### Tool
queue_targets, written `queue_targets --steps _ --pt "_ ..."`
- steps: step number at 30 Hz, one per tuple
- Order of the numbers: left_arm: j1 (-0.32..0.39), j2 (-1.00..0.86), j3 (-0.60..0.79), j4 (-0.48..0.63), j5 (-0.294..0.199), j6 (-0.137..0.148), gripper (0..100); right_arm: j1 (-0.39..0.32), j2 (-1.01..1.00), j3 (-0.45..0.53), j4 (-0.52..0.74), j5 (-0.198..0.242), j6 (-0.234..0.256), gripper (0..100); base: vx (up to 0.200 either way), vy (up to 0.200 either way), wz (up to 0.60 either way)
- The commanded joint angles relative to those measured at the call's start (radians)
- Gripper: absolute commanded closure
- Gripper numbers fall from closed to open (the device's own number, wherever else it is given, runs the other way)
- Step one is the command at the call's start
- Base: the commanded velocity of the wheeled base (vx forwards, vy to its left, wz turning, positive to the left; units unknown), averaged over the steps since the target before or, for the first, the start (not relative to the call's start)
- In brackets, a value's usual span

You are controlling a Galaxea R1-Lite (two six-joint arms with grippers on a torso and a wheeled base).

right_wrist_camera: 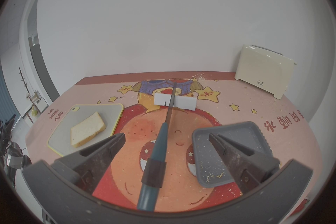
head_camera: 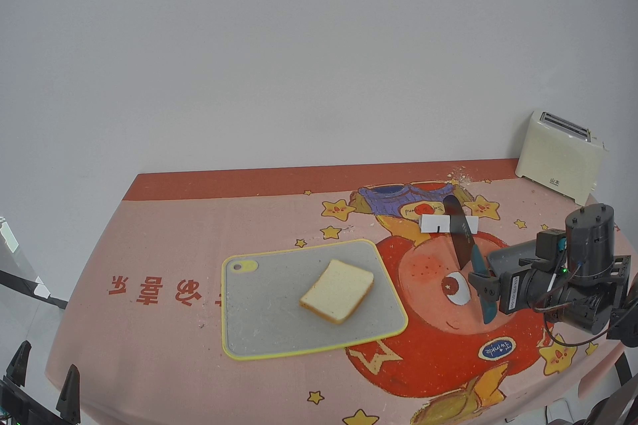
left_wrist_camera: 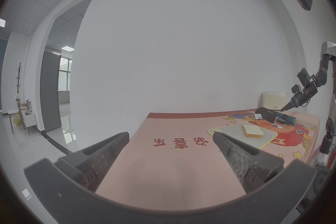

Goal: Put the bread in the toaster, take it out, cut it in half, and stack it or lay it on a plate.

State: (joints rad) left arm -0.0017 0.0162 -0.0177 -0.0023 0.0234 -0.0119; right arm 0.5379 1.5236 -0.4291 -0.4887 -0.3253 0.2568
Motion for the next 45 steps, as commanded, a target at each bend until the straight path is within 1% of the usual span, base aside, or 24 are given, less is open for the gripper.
queue_targets --steps 1,5,10,16,20,21,26,30,37,45 --pt "0.000 -0.010 0.018 -0.001 0.000 0.001 0 0.001 0.086 -0.002 -0.047 -0.004 -0.001 0 0.000 0.000 0.00" --pt "0.000 -0.010 0.018 0.001 0.001 0.001 0 0.001 0.136 -0.007 -0.126 -0.006 -0.005 0 0.000 0.000 0.00" --pt "0.000 -0.010 0.018 -0.001 0.001 0.001 0 -0.004 0.187 -0.025 -0.186 -0.027 -0.005 0 0.000 0.000 0.00" --pt "0.000 -0.010 0.018 -0.001 0.001 0.001 0 -0.013 0.234 -0.086 -0.188 -0.031 -0.004 0 0.000 0.000 0.00" --pt "0.000 -0.010 0.018 -0.001 0.001 0.001 0 -0.015 0.244 -0.097 -0.188 -0.031 -0.004 0 0.000 0.000 0.00" --pt "0.000 -0.010 0.018 -0.001 0.001 0.001 0 -0.035 0.268 -0.117 -0.188 -0.031 -0.007 0 0.000 0.000 0.00" --pt "0.000 -0.010 0.018 -0.001 0.001 0.001 0 -0.056 0.303 -0.143 -0.188 -0.031 -0.007 0 0.000 0.000 0.00" --pt "0.000 -0.010 0.018 -0.001 0.001 0.000 0 -0.067 0.331 -0.154 -0.192 -0.031 -0.007 0 0.000 0.000 0.00" --pt "0.000 -0.010 0.018 0.001 0.001 0.001 0 -0.073 0.372 -0.149 -0.284 -0.031 -0.010 0 0.000 0.000 0.00" --pt "0.000 -0.010 0.018 -0.001 0.001 0.001 0 -0.078 0.392 -0.154 -0.289 -0.031 -0.010 0 0.000 0.000 0.00"
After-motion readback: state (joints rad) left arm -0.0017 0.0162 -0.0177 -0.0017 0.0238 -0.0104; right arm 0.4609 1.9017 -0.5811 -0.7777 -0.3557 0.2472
